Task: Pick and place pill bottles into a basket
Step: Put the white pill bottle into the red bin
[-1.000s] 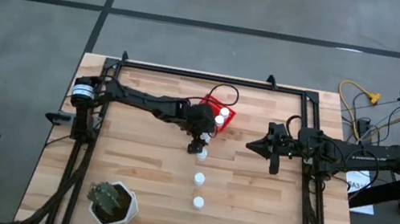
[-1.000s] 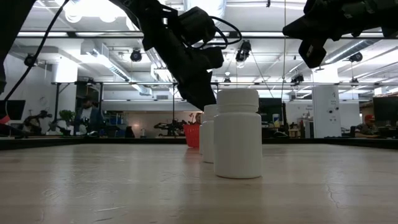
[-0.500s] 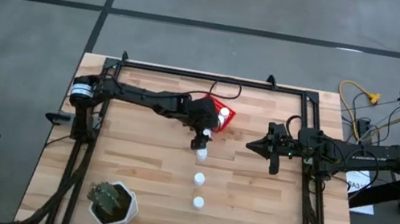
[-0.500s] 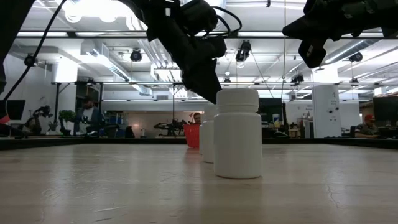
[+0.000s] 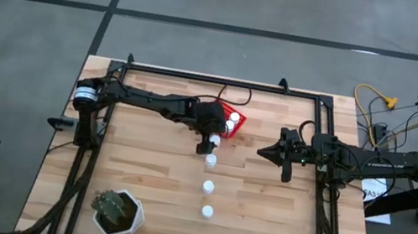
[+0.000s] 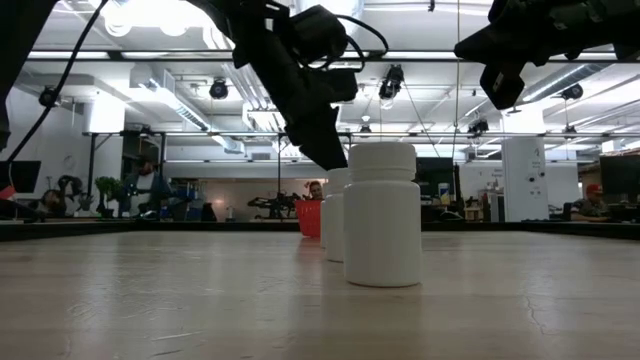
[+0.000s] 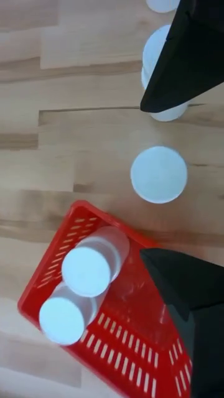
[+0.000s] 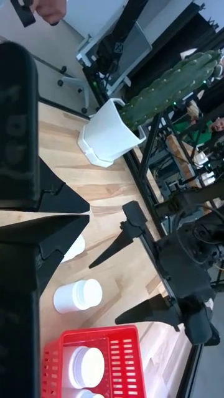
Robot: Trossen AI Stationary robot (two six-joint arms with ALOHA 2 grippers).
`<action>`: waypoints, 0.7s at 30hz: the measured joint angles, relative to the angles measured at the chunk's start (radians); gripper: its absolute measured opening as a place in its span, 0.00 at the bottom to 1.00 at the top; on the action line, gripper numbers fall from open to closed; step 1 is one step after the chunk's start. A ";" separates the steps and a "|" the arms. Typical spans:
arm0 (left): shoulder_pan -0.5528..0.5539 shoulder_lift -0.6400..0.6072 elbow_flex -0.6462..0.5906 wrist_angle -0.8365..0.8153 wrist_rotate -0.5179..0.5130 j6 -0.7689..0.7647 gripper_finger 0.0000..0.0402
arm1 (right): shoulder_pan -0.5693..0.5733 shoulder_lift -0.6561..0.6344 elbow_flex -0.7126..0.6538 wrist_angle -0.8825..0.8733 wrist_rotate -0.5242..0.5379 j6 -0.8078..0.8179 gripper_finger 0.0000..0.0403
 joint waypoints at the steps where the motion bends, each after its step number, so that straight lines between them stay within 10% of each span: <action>1: 0.000 0.000 0.000 0.000 0.000 0.000 0.89 | 0.000 0.000 0.000 0.000 0.000 0.000 0.02; 21: -0.001 0.018 -0.018 -0.007 0.007 -0.006 0.89 | 0.000 0.000 0.000 0.000 0.000 0.000 0.02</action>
